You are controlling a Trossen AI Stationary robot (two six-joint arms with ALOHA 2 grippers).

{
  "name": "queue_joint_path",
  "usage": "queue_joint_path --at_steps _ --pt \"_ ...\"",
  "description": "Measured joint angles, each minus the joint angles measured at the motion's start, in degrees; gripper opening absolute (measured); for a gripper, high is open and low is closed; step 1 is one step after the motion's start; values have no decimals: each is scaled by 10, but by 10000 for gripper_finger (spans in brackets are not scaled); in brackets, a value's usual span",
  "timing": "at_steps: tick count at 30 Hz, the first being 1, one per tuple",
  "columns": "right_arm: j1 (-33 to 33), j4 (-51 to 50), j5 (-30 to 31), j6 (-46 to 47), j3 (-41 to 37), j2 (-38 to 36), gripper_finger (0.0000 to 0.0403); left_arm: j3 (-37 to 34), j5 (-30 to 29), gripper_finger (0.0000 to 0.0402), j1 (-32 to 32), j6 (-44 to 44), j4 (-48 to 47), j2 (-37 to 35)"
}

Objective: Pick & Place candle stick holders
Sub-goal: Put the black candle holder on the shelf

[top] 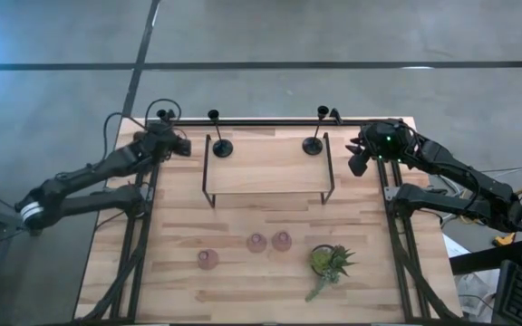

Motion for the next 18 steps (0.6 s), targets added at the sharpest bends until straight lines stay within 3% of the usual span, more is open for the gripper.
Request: queue_joint_path --at_steps 6,18 --pt "0 2 0 0 0 0 111 -13 -45 234 9 7 45 43" --pt "0 3 0 -5 -1 0 108 -13 -50 234 62 63 156 107"
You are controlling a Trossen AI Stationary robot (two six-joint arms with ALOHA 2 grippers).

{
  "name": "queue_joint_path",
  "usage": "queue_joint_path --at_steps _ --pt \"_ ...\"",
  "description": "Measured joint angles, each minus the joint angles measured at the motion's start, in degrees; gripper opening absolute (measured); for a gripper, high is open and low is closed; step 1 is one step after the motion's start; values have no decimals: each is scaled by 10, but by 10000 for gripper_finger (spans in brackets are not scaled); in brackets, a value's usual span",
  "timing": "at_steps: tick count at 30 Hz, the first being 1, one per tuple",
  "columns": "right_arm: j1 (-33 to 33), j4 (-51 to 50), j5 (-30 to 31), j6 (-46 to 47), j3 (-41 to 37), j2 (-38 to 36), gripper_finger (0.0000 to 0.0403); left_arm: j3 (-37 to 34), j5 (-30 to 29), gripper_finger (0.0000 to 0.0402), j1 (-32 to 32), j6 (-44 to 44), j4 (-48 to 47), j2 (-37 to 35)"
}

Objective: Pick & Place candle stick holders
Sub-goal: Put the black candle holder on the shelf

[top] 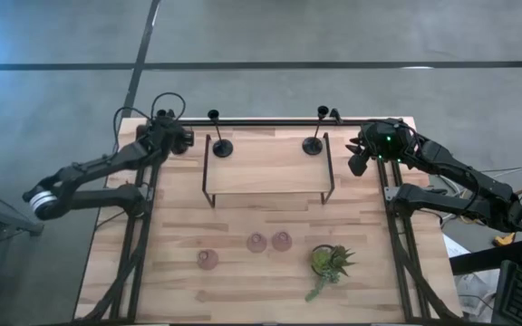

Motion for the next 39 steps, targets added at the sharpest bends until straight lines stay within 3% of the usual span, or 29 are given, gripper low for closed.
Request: queue_joint_path --at_steps 7,10,15,16,22,29,36,39 --pt "0 0 0 -9 -1 0 118 0 -8 196 4 8 7 11" --pt "0 1 1 -10 -1 0 119 0 -8 144 4 8 7 11" --pt "0 1 1 -10 -1 0 111 0 -6 26 4 15 6 10" --pt "0 1 0 -10 -1 0 109 0 -9 18 3 24 4 9" --pt "0 0 0 -10 -2 0 97 -1 5 16 4 36 -12 -4" --pt "0 -4 0 -9 -2 0 85 28 151 16 3 53 -49 -83" --pt "0 -5 0 -8 -2 0 88 148 186 16 1 96 -248 -174" --pt "0 -2 0 -8 -2 0 93 214 243 16 1 109 -318 -199"
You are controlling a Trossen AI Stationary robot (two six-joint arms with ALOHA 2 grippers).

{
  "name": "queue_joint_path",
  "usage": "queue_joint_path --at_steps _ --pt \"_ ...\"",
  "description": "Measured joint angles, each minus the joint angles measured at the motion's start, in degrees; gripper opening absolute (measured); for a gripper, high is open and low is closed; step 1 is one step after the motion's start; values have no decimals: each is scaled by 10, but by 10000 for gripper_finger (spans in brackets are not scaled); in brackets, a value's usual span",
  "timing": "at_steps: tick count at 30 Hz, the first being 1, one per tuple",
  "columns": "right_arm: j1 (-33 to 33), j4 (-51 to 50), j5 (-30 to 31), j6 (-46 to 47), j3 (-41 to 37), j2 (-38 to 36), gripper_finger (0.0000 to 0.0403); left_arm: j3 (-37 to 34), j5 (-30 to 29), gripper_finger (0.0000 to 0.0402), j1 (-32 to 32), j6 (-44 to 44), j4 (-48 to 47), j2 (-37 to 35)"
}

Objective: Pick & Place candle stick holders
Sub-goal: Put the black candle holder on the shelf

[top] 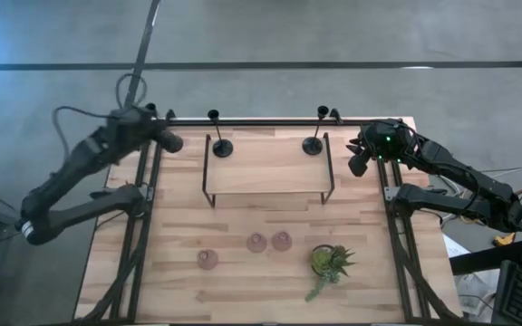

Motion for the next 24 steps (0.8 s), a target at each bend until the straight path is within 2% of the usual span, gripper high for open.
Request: queue_joint_path --at_steps 4,13,18,24 --pt "0 3 0 0 0 0 98 74 85 16 -1 18 -42 -22" --pt "0 4 0 0 0 0 97 186 302 16 -1 51 -122 -33" --pt "0 7 0 0 0 0 88 195 415 16 -1 42 -107 -22" --pt "0 27 0 0 0 0 78 189 495 16 -6 44 -94 19"
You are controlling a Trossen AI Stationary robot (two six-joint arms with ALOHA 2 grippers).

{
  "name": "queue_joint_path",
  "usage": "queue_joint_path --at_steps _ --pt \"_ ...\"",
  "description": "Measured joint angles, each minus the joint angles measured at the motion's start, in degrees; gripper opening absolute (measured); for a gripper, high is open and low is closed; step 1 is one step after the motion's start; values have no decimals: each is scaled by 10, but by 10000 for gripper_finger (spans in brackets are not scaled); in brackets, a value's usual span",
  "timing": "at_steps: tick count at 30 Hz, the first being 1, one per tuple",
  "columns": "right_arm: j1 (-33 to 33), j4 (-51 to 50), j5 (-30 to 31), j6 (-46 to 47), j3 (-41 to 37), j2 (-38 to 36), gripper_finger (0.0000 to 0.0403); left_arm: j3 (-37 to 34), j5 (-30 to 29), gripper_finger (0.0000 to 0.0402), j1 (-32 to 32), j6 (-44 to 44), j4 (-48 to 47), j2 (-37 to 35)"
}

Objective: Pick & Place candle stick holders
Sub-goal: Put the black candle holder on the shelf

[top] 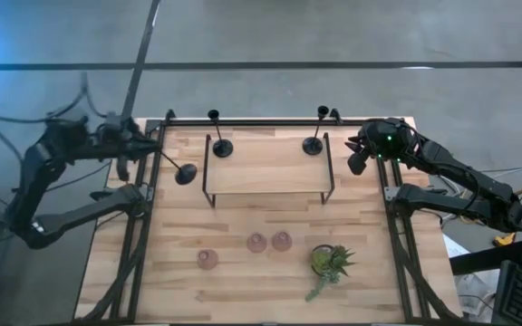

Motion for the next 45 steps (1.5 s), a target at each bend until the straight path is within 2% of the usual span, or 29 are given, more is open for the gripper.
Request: queue_joint_path --at_steps 5,8,12,17,22,25,34,36,41,45 --pt "0 7 0 0 0 0 79 0 14 16 -40 22 28 49" --pt "0 6 0 0 0 0 84 2 38 16 -87 45 51 74" --pt "0 6 0 3 0 0 91 8 31 16 -166 61 85 107" --pt "0 6 0 3 0 0 96 21 -45 16 -256 64 125 157" --pt "0 6 0 4 0 0 91 56 -146 16 -309 65 126 218" --pt "0 6 0 1 0 0 85 78 -174 16 -324 69 126 251" --pt "0 6 0 -2 0 0 73 146 -193 16 -334 59 147 352" --pt "0 6 0 -1 0 0 73 164 -219 16 -334 57 144 379" --pt "0 6 0 -1 0 0 80 218 -326 16 -333 52 145 429" --pt "0 6 0 -2 0 0 87 245 -375 16 -333 46 151 467"
